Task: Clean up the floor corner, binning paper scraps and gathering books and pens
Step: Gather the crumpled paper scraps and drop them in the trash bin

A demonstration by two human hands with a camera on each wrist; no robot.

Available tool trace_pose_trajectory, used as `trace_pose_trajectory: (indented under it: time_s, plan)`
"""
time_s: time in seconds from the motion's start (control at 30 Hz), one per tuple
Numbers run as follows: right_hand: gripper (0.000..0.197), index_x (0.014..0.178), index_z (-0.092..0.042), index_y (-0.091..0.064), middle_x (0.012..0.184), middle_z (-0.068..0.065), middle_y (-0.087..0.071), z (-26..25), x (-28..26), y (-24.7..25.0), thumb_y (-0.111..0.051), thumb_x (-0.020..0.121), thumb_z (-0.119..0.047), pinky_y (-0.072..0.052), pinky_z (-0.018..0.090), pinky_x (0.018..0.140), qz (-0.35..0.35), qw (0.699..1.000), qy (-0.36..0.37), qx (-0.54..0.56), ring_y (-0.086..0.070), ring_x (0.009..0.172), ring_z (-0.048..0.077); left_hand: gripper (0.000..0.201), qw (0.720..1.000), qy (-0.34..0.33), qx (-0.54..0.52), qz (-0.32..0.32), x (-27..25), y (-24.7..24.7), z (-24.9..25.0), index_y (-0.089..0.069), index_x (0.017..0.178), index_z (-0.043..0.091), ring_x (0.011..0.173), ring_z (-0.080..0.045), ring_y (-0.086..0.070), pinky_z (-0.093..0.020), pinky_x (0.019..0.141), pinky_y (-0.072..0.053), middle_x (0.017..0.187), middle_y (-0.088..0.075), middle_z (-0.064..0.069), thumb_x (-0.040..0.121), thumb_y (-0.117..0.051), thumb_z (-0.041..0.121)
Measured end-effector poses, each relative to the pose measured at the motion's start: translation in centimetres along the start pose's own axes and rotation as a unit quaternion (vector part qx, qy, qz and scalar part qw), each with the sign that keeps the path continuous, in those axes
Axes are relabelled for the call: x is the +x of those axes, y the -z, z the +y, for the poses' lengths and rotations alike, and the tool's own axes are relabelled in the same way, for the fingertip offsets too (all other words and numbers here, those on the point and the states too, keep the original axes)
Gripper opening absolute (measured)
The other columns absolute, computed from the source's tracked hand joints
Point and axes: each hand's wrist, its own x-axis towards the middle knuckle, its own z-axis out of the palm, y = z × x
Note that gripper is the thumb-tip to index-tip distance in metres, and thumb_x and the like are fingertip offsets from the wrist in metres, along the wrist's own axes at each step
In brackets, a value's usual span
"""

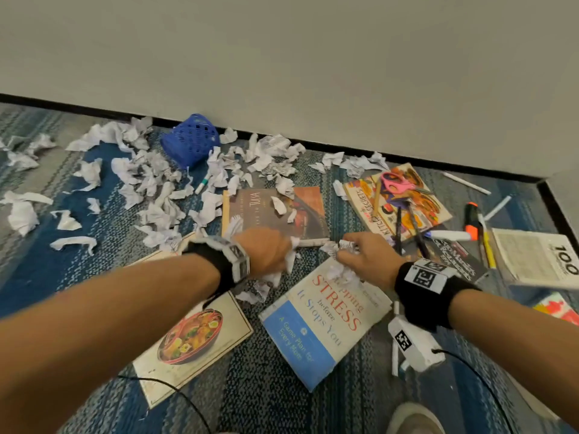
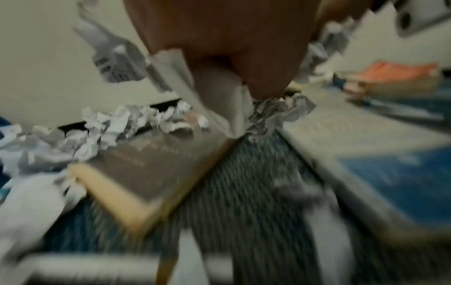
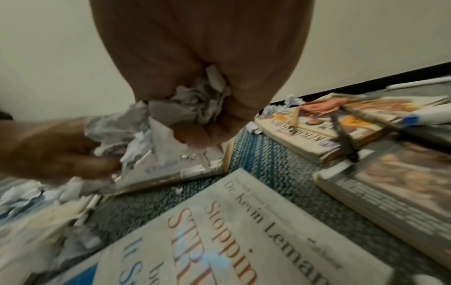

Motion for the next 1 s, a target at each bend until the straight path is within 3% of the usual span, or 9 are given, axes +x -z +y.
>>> trace_pose_trajectory:
  time_s: [0.1, 0.17, 0.3, 0.4, 0.5, 0.6, 0.77, 0.9, 1.0]
  plan:
    - [0.041, 0.120, 0.004, -0.060, 0.122, 0.018, -0.063, 0.9, -2.2, 1.9, -0.058, 0.092, -0.026, -0.046, 0.036, 0.092, 0.030, 0.998, -0.037, 0.037, -0.059, 0.111, 0.031, 0.028, 0.995, -0.022, 0.001, 0.094, 0.9, 4.4, 0.2, -0.056, 0.098, 0.008, 0.073, -0.022, -0.055, -0.033, 0.067, -0.050, 0.088, -0.059, -0.004, 0.097, -0.046, 0.034]
    - [0.036, 0.114, 0.000, -0.063, 0.110, 0.012, -0.066, 1.5, -4.1, 3.4, -0.057, 0.092, -0.028, -0.046, 0.033, 0.083, 0.058, 0.996, -0.055, 0.045, -0.061, 0.098, 0.028, 0.029, 0.990, -0.052, 0.005, 0.131, 1.7, 7.4, 1.4, -0.054, 0.092, 0.008, 0.070, -0.021, -0.049, -0.031, 0.062, -0.042, 0.084, -0.055, -0.005, 0.097, -0.047, 0.035]
    - [0.015, 0.076, -0.020, -0.060, 0.068, 0.002, -0.057, 2.9, -10.6, 7.4, -0.057, 0.091, -0.021, -0.036, 0.026, 0.059, 0.149, 0.984, -0.089, 0.047, -0.050, 0.058, 0.011, 0.029, 0.978, -0.150, 0.009, 0.148, 4.3, 12.1, 7.9, -0.044, 0.083, 0.012, 0.075, -0.029, -0.051, -0.032, 0.062, -0.034, 0.077, -0.046, -0.005, 0.095, -0.048, 0.039]
    - [0.021, 0.070, -0.029, -0.060, 0.066, -0.007, -0.058, 3.9, -17.4, 10.7, -0.058, 0.089, -0.019, -0.037, 0.021, 0.057, 0.191, 0.970, -0.147, 0.031, -0.051, 0.057, 0.002, 0.031, 0.954, -0.254, 0.013, 0.156, 5.5, 14.2, 15.5, -0.052, 0.086, 0.012, 0.084, -0.032, -0.057, -0.033, 0.065, -0.037, 0.086, -0.057, -0.010, 0.093, -0.050, 0.042]
    - [0.018, 0.070, -0.023, -0.060, 0.072, -0.003, -0.064, 4.9, -25.0, 13.1, -0.059, 0.086, -0.031, -0.042, 0.024, 0.065, 0.259, 0.939, -0.225, 0.021, -0.057, 0.064, 0.007, 0.030, 0.929, -0.326, -0.017, 0.176, 4.4, 16.6, 24.2, -0.053, 0.087, 0.011, 0.092, -0.036, -0.059, -0.033, 0.066, -0.034, 0.098, -0.062, -0.018, 0.092, -0.051, 0.040]
    - [0.028, 0.061, -0.022, -0.053, 0.054, -0.012, -0.052, 5.0, -31.9, 14.7, -0.060, 0.087, -0.028, -0.034, 0.008, 0.049, 0.362, 0.896, -0.249, 0.059, -0.048, 0.047, -0.006, 0.033, 0.893, -0.388, -0.083, 0.214, 1.4, 18.6, 31.4, -0.045, 0.073, 0.011, 0.082, -0.034, -0.057, -0.031, 0.062, -0.027, 0.084, -0.061, -0.020, 0.090, -0.053, 0.039]
    - [0.022, 0.068, -0.005, -0.055, 0.059, 0.000, -0.051, 6.2, -42.4, 16.4, -0.054, 0.085, -0.018, -0.035, 0.022, 0.052, 0.455, 0.846, -0.270, 0.073, -0.040, 0.052, 0.005, 0.037, 0.833, -0.458, -0.230, 0.207, -3.8, 19.9, 41.7, -0.051, 0.060, 0.010, 0.054, -0.023, -0.044, -0.031, 0.052, -0.029, 0.051, -0.045, -0.002, 0.078, -0.046, 0.042]
    - [0.025, 0.059, -0.014, -0.050, 0.056, -0.006, -0.050, 8.9, -51.2, 16.2, -0.054, 0.084, -0.016, -0.036, 0.022, 0.050, 0.534, 0.795, -0.279, 0.068, -0.041, 0.052, 0.003, 0.035, 0.806, -0.498, -0.239, 0.212, -7.4, 19.8, 51.6, -0.048, 0.059, 0.015, 0.056, -0.023, -0.046, -0.031, 0.053, -0.028, 0.054, -0.049, -0.002, 0.083, -0.050, 0.039]
    - [0.024, 0.060, -0.013, -0.050, 0.057, -0.003, -0.052, 12.3, -57.7, 15.4, -0.054, 0.083, -0.020, -0.036, 0.031, 0.054, 0.554, 0.767, -0.318, 0.060, -0.043, 0.055, 0.009, 0.031, 0.812, -0.503, -0.212, 0.205, -9.3, 19.0, 59.2, -0.052, 0.064, 0.012, 0.063, -0.024, -0.051, -0.031, 0.058, -0.032, 0.064, -0.055, -0.004, 0.089, -0.053, 0.031]
